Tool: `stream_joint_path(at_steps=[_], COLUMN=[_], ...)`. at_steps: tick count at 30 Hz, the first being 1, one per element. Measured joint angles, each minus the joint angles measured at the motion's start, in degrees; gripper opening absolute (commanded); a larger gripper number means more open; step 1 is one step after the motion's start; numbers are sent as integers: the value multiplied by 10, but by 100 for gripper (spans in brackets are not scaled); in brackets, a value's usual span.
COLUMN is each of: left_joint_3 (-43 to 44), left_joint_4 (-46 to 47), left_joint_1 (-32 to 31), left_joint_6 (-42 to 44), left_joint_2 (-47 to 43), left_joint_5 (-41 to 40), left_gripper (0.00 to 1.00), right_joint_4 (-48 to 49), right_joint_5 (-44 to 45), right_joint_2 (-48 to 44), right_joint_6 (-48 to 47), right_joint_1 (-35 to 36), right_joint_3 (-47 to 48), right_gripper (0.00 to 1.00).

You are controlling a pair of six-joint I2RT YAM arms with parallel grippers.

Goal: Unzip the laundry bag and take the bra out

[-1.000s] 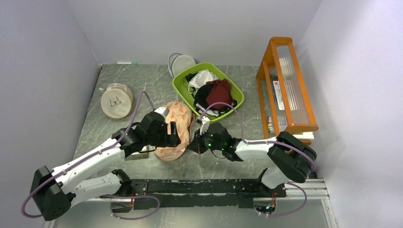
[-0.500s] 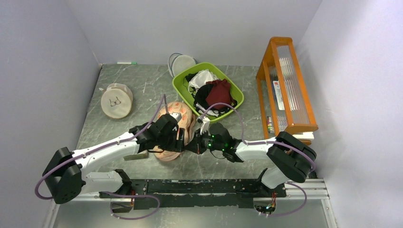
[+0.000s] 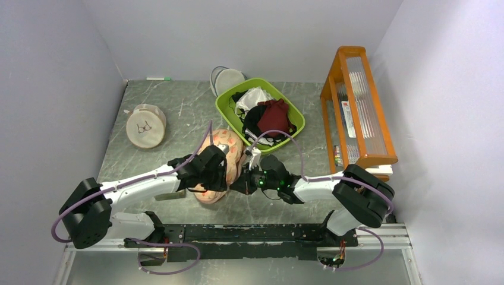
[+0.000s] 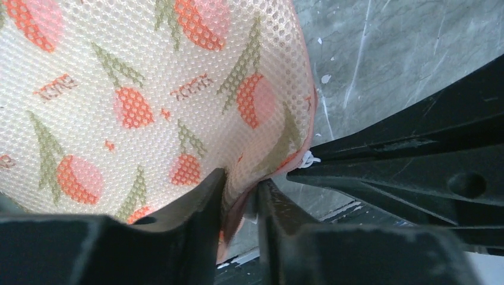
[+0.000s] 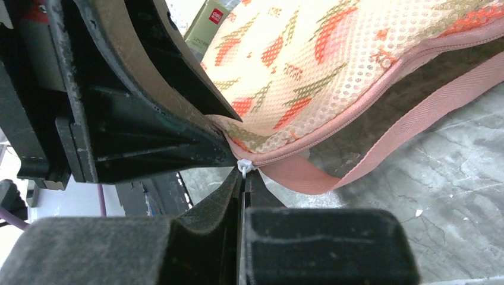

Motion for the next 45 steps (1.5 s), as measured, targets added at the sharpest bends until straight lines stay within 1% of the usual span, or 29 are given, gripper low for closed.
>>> stream_joint_path(at_steps=[3, 6, 11, 16, 19, 21, 26, 31, 33, 36, 40, 45], left_joint_3=[0, 0, -2, -12, -21, -32, -57, -69, -68, -56, -29, -18], left_joint_4=[0, 0, -3, -11, -11, -10, -11, -31, -37, -49, -72, -94], left_joint_1=[-1, -5, -6, -6, -6, -7, -10, -14, -16, -16, -15, -10], left_joint_6=[-1, -3, -5, -6, -10, -15, -38, -63, -73, -92, -120, -122], left_joint_2=[0, 0, -10, -43, -69, -91, -126, -139, -131, -98, -52, -43], left_joint_5=[-2, -1, -1, 5, 23, 43, 91, 104, 86, 24, -73, -149], left_gripper=[17, 7, 7, 7, 7, 7, 7, 7, 7, 7, 7, 7], right_joint_4=[0, 0, -9, -31, -43, -46, -43, -44, -51, -82, -160, -249], right_joint_5=[6, 18, 45, 67, 66, 48, 0, 2, 27, 81, 178, 276], right_joint_2=[-3, -10, -21, -50, -80, -107, -195, -271, -292, -300, -301, -303], right_joint_6=[2, 6, 11, 13, 6, -6, -19, -6, 7, 23, 46, 58], right_joint_1=[1, 1, 1, -13, -24, -25, 2, 52, 60, 61, 62, 62], right_joint_3=[-8, -20, -29, -42, -61, -78, -135, -181, -190, -189, -169, -139], right_gripper=[0, 0, 0, 0, 0, 0, 0, 0, 0, 0, 0, 0])
